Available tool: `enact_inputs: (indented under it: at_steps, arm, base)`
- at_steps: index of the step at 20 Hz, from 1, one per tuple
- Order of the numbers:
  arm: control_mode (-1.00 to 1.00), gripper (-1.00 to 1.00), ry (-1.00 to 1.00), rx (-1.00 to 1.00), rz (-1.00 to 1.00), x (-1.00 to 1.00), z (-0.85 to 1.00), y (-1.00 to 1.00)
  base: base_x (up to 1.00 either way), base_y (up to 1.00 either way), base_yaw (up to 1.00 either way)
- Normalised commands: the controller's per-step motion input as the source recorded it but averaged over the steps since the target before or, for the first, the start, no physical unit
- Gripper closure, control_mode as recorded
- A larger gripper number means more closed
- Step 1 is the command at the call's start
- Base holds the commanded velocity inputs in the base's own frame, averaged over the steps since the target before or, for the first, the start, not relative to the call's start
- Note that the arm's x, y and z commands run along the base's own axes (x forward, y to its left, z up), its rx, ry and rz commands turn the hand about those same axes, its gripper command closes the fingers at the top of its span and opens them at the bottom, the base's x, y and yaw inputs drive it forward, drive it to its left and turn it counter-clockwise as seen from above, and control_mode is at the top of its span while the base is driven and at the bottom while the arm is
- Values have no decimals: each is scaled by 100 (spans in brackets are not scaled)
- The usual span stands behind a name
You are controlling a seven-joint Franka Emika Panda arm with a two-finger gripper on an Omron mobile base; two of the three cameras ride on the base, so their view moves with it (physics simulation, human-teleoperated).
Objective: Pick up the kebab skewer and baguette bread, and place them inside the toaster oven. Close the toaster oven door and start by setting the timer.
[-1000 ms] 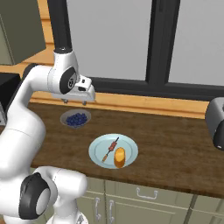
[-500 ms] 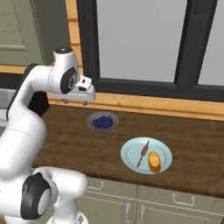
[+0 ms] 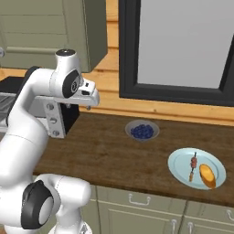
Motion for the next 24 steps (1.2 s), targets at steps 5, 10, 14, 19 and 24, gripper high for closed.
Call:
enact_inputs:
  at_steps: [5, 10, 14, 19, 24]
  arm:
    - [100, -100, 0, 0, 0, 0, 0, 0]
    - [100, -100, 0, 0, 0, 0, 0, 0]
    - [100, -100, 0, 0, 0, 0, 0, 0]
    - [-100, -100, 0, 0, 0, 0, 0, 0]
    - [-100, -100, 0, 0, 0, 0, 0, 0]
  base:
    - [1, 20, 0]
    - [0, 0, 0]
    - [0, 0, 0]
    - [0, 0, 0]
    - [0, 0, 0]
